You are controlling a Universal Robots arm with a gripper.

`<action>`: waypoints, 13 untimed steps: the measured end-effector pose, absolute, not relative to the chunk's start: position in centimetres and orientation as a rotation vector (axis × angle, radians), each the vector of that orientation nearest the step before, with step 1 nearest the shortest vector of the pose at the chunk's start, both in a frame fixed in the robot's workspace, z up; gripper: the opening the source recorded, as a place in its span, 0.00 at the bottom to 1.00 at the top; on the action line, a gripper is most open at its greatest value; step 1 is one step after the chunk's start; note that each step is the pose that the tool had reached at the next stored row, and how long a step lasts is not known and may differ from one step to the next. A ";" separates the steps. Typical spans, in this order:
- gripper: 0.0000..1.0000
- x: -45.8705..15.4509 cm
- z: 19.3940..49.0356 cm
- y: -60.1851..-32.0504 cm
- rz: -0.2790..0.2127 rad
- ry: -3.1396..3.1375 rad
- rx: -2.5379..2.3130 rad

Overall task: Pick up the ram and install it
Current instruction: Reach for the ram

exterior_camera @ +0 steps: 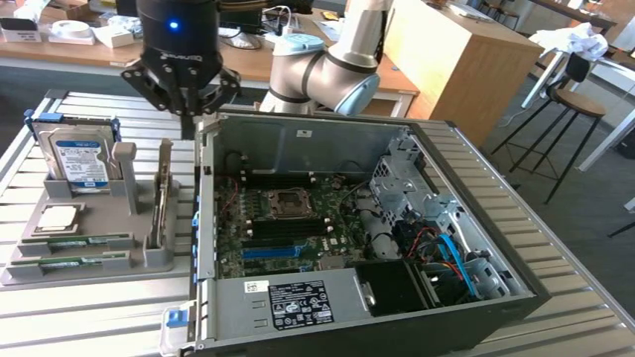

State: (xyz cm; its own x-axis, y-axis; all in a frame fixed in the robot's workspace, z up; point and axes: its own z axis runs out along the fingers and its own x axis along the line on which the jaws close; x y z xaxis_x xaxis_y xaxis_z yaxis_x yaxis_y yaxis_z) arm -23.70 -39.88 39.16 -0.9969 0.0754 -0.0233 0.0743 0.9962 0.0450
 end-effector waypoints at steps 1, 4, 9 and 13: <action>0.10 -24.0 39.2 -39.9 0.069 3.114 0.117; 0.10 -24.8 39.1 -39.9 0.069 3.114 0.117; 0.10 -26.1 39.1 -39.9 0.069 3.114 0.117; 0.10 -26.8 39.1 -39.9 0.069 3.114 0.117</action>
